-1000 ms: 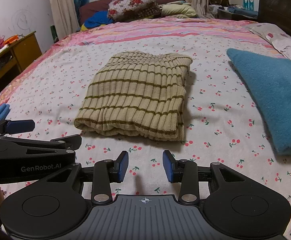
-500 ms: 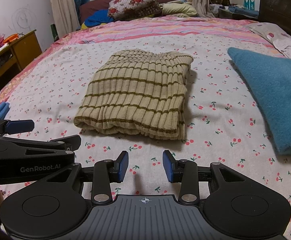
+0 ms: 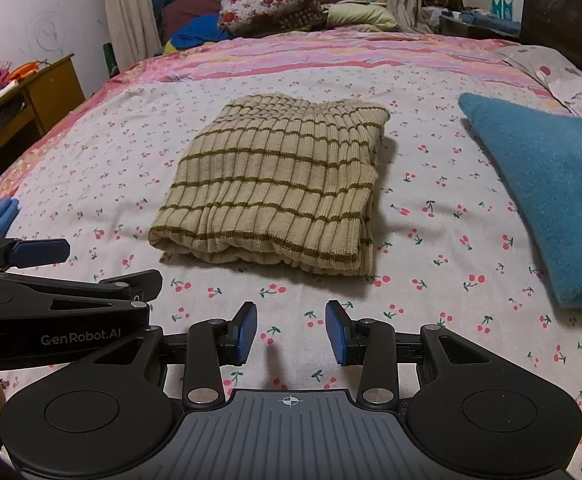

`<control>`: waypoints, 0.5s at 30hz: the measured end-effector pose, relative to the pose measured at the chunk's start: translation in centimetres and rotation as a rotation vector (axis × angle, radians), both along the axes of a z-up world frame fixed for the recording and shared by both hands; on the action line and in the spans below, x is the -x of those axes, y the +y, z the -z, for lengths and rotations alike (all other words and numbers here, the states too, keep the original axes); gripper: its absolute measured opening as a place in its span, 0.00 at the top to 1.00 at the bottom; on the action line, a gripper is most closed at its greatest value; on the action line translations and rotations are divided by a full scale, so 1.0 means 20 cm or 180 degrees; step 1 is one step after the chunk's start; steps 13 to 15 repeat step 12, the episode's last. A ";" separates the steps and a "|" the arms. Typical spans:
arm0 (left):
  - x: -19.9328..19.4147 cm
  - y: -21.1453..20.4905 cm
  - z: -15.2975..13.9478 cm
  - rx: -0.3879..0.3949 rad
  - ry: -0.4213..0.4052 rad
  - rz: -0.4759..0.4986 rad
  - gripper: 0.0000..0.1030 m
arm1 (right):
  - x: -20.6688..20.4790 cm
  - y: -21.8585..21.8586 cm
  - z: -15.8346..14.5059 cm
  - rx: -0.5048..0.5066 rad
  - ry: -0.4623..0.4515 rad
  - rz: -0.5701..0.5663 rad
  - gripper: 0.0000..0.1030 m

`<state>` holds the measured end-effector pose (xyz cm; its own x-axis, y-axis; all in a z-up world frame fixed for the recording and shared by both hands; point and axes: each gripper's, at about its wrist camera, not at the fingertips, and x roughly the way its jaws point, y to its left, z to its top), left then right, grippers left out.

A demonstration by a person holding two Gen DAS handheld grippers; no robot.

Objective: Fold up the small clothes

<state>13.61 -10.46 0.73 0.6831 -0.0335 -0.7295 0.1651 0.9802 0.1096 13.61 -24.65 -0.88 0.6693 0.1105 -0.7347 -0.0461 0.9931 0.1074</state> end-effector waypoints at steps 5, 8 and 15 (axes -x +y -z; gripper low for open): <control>0.00 0.00 0.00 0.0004 0.0006 -0.0005 0.10 | 0.00 0.00 0.00 0.0001 0.0001 -0.0003 0.64; 0.00 0.00 0.00 0.0005 0.0008 -0.0004 0.10 | 0.00 0.00 0.00 0.0001 0.0003 -0.0003 0.64; 0.00 0.00 0.00 0.0005 0.0011 -0.0012 0.10 | 0.00 0.01 0.00 0.0003 0.0004 -0.0004 0.64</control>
